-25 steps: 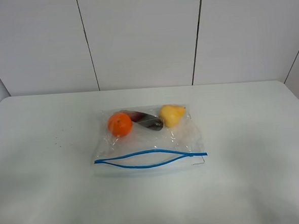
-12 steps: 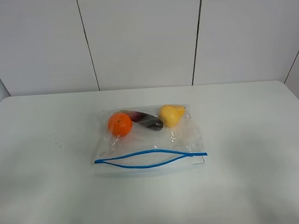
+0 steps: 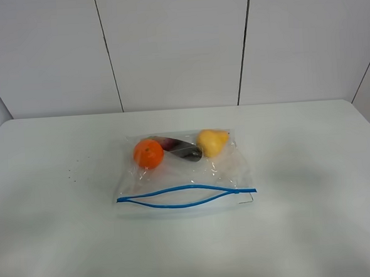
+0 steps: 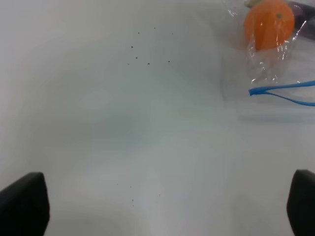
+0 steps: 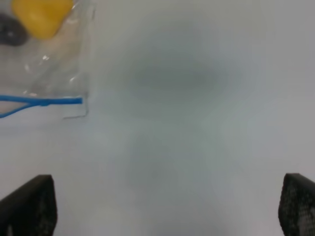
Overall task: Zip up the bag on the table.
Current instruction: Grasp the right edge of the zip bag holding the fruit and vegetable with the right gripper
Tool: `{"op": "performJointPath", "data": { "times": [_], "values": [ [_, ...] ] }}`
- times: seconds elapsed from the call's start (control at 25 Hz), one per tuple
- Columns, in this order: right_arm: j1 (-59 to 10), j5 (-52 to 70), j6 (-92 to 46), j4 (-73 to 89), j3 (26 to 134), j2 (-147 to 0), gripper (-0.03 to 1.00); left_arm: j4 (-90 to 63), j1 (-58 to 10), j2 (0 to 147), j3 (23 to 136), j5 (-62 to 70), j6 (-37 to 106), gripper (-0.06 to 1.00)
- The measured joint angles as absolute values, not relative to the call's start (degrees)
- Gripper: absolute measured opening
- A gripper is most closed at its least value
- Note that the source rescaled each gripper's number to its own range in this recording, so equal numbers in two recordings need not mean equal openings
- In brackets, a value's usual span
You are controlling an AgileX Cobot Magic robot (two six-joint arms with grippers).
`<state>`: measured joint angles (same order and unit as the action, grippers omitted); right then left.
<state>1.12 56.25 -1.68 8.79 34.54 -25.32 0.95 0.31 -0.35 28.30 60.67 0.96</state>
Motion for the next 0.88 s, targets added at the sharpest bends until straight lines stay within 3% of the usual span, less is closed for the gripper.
{"op": "performJointPath", "data": {
  "times": [0.52, 0.68, 0.88],
  "values": [
    [1.12, 38.37, -15.10, 23.90, 34.65, -58.21, 1.00, 0.95, 0.31, -0.35, 28.30, 60.67, 0.96, 1.00],
    [2.12, 32.99, -26.57, 34.32, 34.76, -70.99, 1.00, 0.95, 0.31, -0.35, 28.30, 60.67, 0.96, 1.00],
    [10.33, 36.32, -51.59, 56.93, 36.57, -86.22, 1.00, 0.95, 0.31, -0.35, 28.30, 60.61, 0.96, 1.00]
  ]
}}
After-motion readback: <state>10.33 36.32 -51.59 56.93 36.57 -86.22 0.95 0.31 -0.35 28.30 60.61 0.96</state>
